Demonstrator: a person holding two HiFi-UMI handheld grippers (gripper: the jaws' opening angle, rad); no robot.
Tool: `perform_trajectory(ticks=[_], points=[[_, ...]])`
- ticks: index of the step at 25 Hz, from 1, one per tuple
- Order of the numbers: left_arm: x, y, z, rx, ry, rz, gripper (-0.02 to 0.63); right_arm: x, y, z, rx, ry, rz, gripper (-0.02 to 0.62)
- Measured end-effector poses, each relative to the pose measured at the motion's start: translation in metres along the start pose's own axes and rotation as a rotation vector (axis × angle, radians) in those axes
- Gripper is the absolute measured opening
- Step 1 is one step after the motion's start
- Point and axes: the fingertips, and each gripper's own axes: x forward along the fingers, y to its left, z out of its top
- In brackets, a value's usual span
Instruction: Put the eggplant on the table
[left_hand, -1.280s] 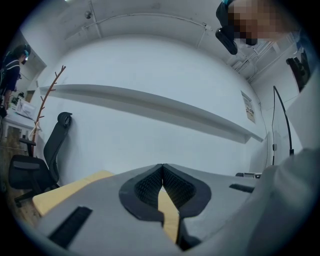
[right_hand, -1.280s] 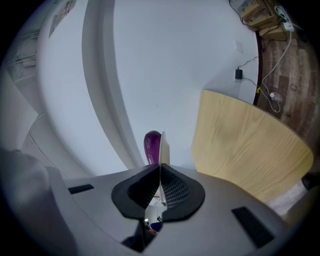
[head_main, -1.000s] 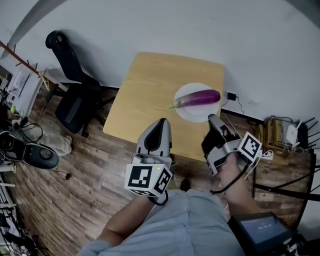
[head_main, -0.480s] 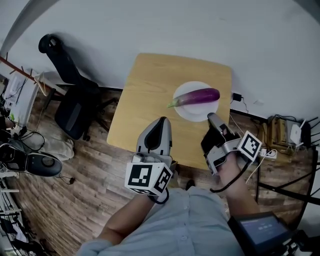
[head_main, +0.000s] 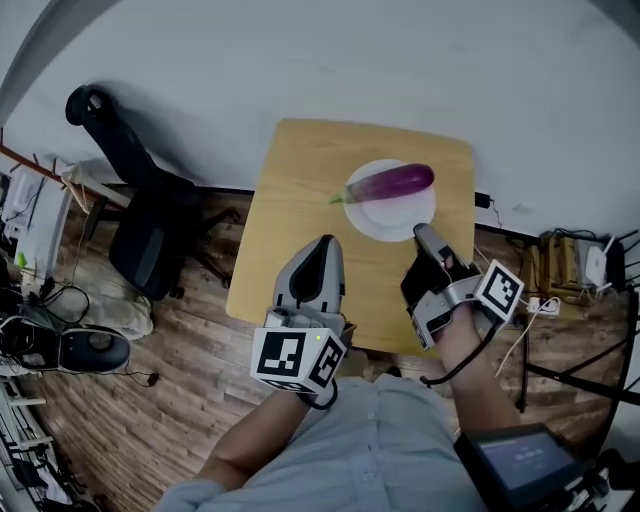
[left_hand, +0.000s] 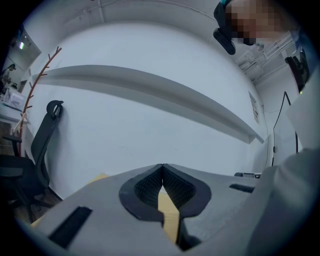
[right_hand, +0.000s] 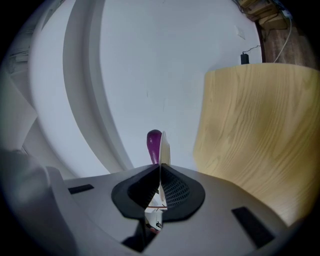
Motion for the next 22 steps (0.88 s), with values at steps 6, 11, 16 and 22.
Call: perform_trajectory(ticks=[6, 11, 16, 22], points=[[0.014, 0.026, 0.003, 0.013, 0.011, -0.039, 0.008, 0.033, -0.006, -0.008, -0.012, -0.021, 0.025, 0.008], [0.019, 0.048, 0.004, 0.033, 0.03, -0.04, 0.008, 0.055, -0.014, -0.015, 0.006, -0.03, 0.025, 0.008], [0.02, 0.06, 0.004, 0.026, 0.029, -0.029, 0.008, 0.063, -0.02, -0.018, 0.005, -0.024, 0.017, 0.008], [0.022, 0.07, 0.001, 0.028, 0.036, -0.025, 0.008, 0.073, -0.029, -0.019, 0.006, -0.018, 0.007, 0.008]])
